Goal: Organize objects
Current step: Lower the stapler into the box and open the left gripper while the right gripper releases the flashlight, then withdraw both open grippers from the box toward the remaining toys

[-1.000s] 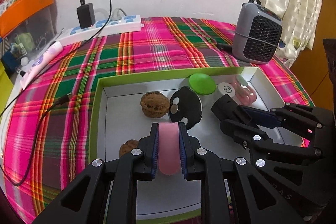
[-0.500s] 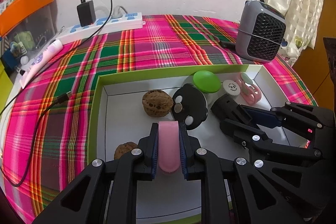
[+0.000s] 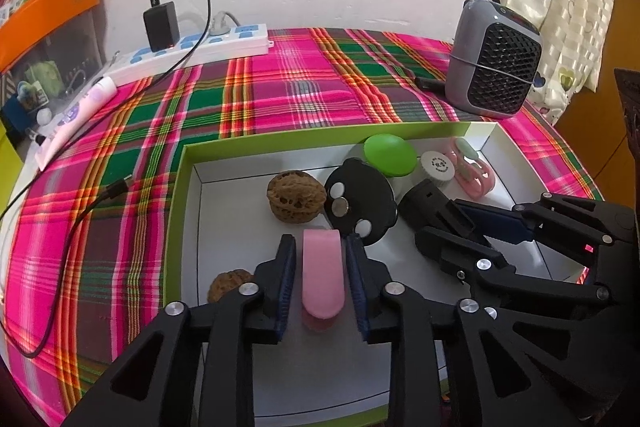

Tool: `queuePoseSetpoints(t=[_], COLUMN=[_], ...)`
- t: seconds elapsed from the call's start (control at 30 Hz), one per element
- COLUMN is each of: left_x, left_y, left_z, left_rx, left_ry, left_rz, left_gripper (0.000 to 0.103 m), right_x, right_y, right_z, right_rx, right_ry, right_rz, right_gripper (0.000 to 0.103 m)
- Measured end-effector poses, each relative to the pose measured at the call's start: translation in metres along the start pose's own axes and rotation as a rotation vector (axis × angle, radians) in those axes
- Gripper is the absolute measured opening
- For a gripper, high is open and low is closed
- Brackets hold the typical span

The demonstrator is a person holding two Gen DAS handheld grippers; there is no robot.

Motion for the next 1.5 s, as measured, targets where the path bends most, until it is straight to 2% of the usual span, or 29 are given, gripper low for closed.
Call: queuePoseSetpoints(t=[0.53, 0.63, 0.73, 0.8, 1.5], left_x=[0.007, 0.011, 0.014, 0.016, 0.048], left_y=[0.001, 0.002, 0.005, 0.006, 0.004], left_z=[0.001, 0.000, 0.000, -0.001, 0.015], left_rx=[0.000, 0.002, 0.015, 0.019, 0.020], left_ry=[-0.008, -0.021, -0.024, -0.029, -0.065], left_rz=[0.004, -0.001, 0.003, -0.001, 0.010], left_gripper=[0.030, 0.036, 0.036, 0.036, 0.037], right_x=[0.004, 0.006, 0.008, 0.010, 0.043], right_y=[-0.002, -0.002, -0.003, -0.003, 0.000], right_z=[0.002, 0.003, 0.003, 0.003, 0.014], right_rx=[-0.014, -0.017, -0.029, -0.034, -0.054], right_ry=[-0.004, -0.008, -0.012, -0.016, -0.056], right_rz=[0.000, -0.004, -0.004, -0.007, 0.023], right_gripper=[0.029, 0.029, 0.037, 0.038, 0.038])
Point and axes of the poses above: each gripper's, at about its wrist camera, not at the fingertips, and x roughly against the way its jaws point, y to its left, z to its underside, the point moved 9 cm from there along -x, roughly the way its jaws point, and after that the axes turned 6 degrees about x, right-handed, at the moved point
